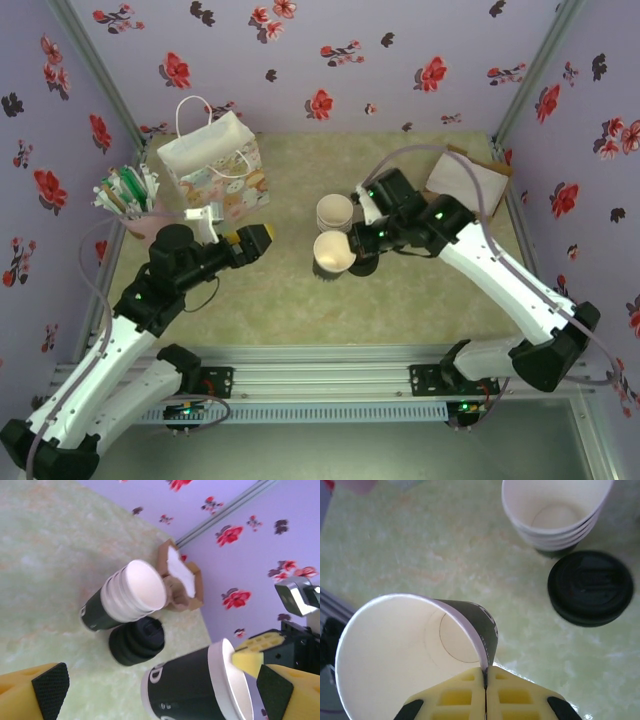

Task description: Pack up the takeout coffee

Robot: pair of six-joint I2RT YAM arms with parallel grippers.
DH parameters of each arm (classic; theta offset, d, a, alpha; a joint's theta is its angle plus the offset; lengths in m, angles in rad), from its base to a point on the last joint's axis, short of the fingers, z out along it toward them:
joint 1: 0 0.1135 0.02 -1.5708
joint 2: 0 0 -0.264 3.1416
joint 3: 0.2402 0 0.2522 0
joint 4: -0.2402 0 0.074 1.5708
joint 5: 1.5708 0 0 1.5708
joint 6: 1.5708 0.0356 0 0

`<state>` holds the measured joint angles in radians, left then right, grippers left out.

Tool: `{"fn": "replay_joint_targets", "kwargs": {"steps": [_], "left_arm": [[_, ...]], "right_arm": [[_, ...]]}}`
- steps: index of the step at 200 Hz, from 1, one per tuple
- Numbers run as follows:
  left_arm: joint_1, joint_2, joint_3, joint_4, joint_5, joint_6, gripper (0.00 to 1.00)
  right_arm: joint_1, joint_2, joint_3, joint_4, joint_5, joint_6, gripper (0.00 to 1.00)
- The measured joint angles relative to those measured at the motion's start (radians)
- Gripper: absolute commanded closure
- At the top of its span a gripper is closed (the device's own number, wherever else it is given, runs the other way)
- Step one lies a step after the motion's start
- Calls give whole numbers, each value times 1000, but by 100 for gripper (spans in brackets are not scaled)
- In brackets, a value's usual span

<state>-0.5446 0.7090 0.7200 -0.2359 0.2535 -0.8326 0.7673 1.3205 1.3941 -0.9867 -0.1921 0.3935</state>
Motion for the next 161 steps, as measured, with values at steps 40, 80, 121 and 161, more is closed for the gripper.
{"fn": "replay_joint_targets", "kwargs": {"steps": [40,80,121,161], "left_arm": [[-1,16,-82,-11,-11,-12,1],[-5,54,-122,19,-11,-29,1],[-33,111,-145,81,-11,-41,1],[-57,158,-149,131,-12,-51,1]], "right_arm": [[76,58,-121,84,5,23,92],[110,106,-225,181,6,61,91],[114,134,-297,260,10,93,83],[117,139,-318,288,21,109,71]]}}
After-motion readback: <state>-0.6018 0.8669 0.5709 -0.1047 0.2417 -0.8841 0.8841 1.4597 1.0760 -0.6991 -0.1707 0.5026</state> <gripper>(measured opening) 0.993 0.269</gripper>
